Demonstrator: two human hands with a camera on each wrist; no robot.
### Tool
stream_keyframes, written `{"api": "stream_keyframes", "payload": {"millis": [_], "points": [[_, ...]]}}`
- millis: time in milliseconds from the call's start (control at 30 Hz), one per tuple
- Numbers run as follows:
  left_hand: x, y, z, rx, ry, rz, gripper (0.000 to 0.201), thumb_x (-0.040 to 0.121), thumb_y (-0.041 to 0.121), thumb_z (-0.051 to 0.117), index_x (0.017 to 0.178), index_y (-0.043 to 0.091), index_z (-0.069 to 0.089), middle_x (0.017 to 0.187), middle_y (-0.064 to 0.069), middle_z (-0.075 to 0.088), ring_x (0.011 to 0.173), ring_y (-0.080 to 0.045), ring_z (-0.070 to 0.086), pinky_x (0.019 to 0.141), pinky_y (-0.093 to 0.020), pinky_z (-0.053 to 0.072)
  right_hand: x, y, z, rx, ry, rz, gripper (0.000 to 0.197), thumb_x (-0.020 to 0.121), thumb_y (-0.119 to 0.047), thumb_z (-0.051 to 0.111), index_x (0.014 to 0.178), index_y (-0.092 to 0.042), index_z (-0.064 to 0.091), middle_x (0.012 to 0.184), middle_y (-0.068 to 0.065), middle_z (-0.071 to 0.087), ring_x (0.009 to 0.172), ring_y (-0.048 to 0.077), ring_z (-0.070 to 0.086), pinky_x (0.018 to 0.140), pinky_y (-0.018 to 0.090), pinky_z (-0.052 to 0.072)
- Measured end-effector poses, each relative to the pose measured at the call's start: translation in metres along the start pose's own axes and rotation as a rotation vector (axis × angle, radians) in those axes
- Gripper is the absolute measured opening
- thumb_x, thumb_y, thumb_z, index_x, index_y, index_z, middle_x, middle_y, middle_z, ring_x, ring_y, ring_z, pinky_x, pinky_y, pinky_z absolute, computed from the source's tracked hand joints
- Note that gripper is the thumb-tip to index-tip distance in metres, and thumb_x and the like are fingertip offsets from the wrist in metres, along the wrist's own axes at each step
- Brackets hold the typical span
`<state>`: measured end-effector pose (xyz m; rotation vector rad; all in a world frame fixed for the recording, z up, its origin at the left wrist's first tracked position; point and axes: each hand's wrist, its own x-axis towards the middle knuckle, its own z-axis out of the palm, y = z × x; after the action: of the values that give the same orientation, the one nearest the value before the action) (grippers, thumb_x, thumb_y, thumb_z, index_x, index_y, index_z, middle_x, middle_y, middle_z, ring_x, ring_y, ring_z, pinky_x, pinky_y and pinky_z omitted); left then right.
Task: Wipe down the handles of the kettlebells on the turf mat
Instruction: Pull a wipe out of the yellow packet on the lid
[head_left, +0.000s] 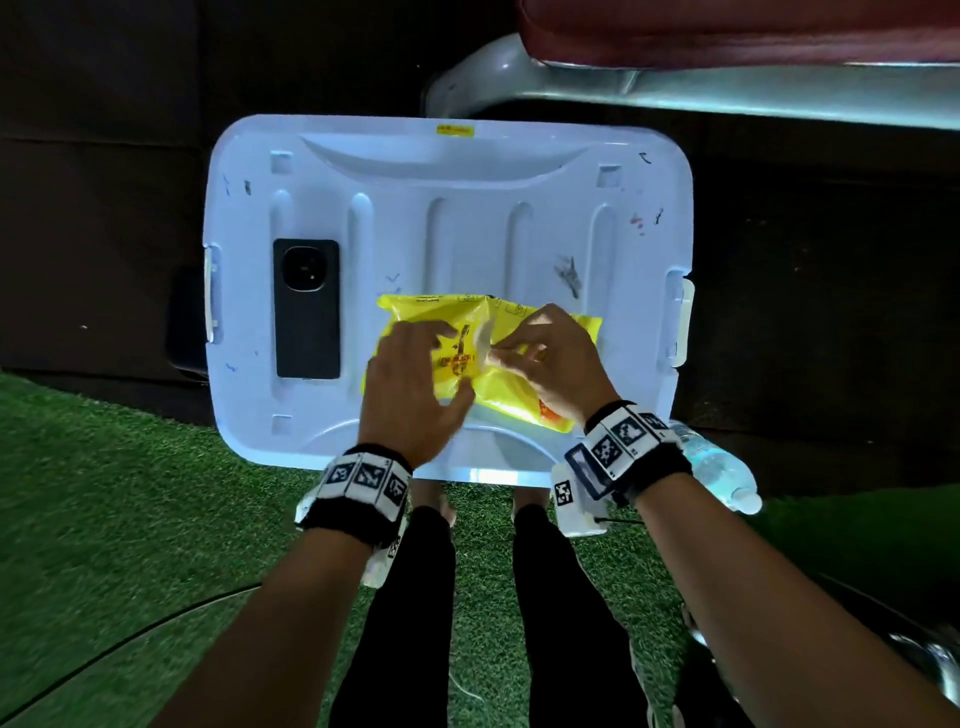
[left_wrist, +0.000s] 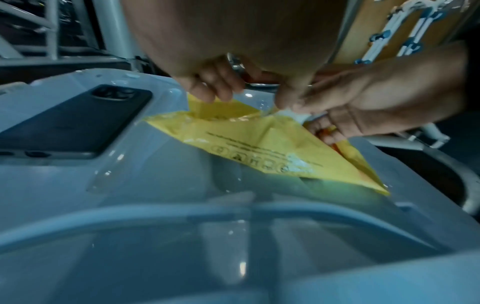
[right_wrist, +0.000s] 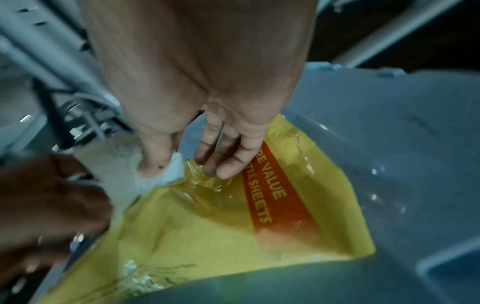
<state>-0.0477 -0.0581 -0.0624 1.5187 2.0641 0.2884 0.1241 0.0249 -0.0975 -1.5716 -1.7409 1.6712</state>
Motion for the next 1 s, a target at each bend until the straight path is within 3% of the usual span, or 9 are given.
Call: {"api": "stream_keyframes", "payload": {"millis": [100, 200, 333, 433, 533, 600, 700, 867, 1000], "points": [[-0.002, 0.004, 0.016, 0.111, -0.137, -0.090, 0.058, 0.084, 0.056, 0.073, 0.119, 0.011, 0.060, 0.117, -0.014, 0.057, 0.103, -0.035, 0.054, 0.084, -0.048, 0.046, 0.000, -0.002, 0.000, 0.095, 0.021, 0.077, 0.007, 0.088, -0.021, 0.074, 0.089, -0.014, 0.076, 0.090, -0.001, 0.060, 0.084, 0.013, 0.058, 0.078, 0.019, 0.044], [0.006, 0.003, 0.022, 0.149, -0.113, -0.183, 0.058, 0.087, 0.056, 0.070, 0.128, 0.017, 0.059, 0.125, -0.016, 0.054, 0.112, -0.039, 0.052, 0.088, -0.049, 0.045, -0.002, -0.005, -0.002, 0.298, 0.042, 0.206, 0.007, 0.097, -0.021, 0.064, 0.090, -0.019, 0.064, 0.089, -0.002, 0.063, 0.080, 0.016, 0.063, 0.074, 0.036, 0.054], [0.013, 0.002, 0.022, 0.158, -0.134, -0.238, 0.055, 0.083, 0.052, 0.074, 0.131, 0.029, 0.057, 0.131, -0.011, 0.050, 0.121, -0.036, 0.049, 0.093, -0.049, 0.046, -0.005, -0.006, -0.011, 0.520, 0.176, 0.262, 0.017, 0.103, -0.018, 0.049, 0.087, -0.021, 0.055, 0.088, 0.007, 0.059, 0.063, 0.011, 0.060, 0.059, 0.031, 0.053], [0.014, 0.007, 0.022, 0.138, -0.126, -0.281, 0.057, 0.089, 0.059, 0.064, 0.133, 0.025, 0.057, 0.132, -0.013, 0.049, 0.124, -0.036, 0.048, 0.096, -0.050, 0.044, -0.011, -0.004, -0.019, 0.673, 0.250, 0.383, 0.019, 0.102, -0.029, 0.046, 0.083, -0.024, 0.050, 0.089, 0.012, 0.057, 0.075, 0.025, 0.060, 0.063, 0.038, 0.053], [0.015, 0.010, 0.019, 0.004, -0.100, -0.360, 0.059, 0.097, 0.050, 0.060, 0.137, 0.009, 0.055, 0.130, -0.019, 0.052, 0.123, -0.039, 0.049, 0.097, -0.053, 0.044, -0.021, 0.003, -0.020, 0.366, 0.290, 0.317, 0.030, 0.092, -0.043, 0.066, 0.089, -0.023, 0.045, 0.089, 0.008, 0.059, 0.081, 0.026, 0.062, 0.068, 0.038, 0.054], [0.014, 0.008, 0.018, -0.121, -0.073, -0.382, 0.055, 0.098, 0.045, 0.060, 0.128, -0.001, 0.057, 0.123, -0.022, 0.056, 0.117, -0.041, 0.052, 0.095, -0.055, 0.045, -0.029, 0.009, -0.017, 0.068, 0.314, 0.097, 0.032, 0.083, -0.019, 0.079, 0.094, -0.014, 0.050, 0.095, 0.005, 0.059, 0.085, 0.012, 0.058, 0.073, 0.027, 0.048], [0.011, 0.004, 0.017, -0.175, -0.090, -0.315, 0.045, 0.099, 0.038, 0.059, 0.124, 0.000, 0.061, 0.119, -0.020, 0.057, 0.114, -0.038, 0.054, 0.095, -0.050, 0.044, -0.038, 0.016, -0.012, -0.086, 0.365, -0.022, 0.037, 0.073, 0.009, 0.067, 0.104, -0.009, 0.059, 0.105, 0.011, 0.059, 0.093, -0.012, 0.051, 0.081, 0.010, 0.042], [-0.002, 0.010, 0.018, -0.358, 0.054, -0.192, 0.051, 0.089, 0.029, 0.075, 0.134, 0.017, 0.054, 0.122, -0.003, 0.056, 0.107, -0.025, 0.058, 0.093, -0.039, 0.049, -0.048, 0.020, -0.017, 0.113, 0.329, 0.130, 0.072, 0.078, -0.002, 0.073, 0.137, -0.029, 0.042, 0.105, -0.001, 0.067, 0.088, 0.011, 0.065, 0.080, 0.022, 0.051], [-0.006, 0.012, 0.022, -0.260, -0.008, -0.067, 0.038, 0.089, 0.026, 0.070, 0.126, 0.015, 0.064, 0.113, -0.007, 0.063, 0.100, -0.029, 0.063, 0.091, -0.048, 0.052, -0.049, 0.018, -0.023, 0.147, 0.313, 0.242, 0.055, 0.083, 0.000, 0.064, 0.125, -0.032, 0.048, 0.097, -0.011, 0.062, 0.081, 0.012, 0.062, 0.078, 0.030, 0.052]]}}
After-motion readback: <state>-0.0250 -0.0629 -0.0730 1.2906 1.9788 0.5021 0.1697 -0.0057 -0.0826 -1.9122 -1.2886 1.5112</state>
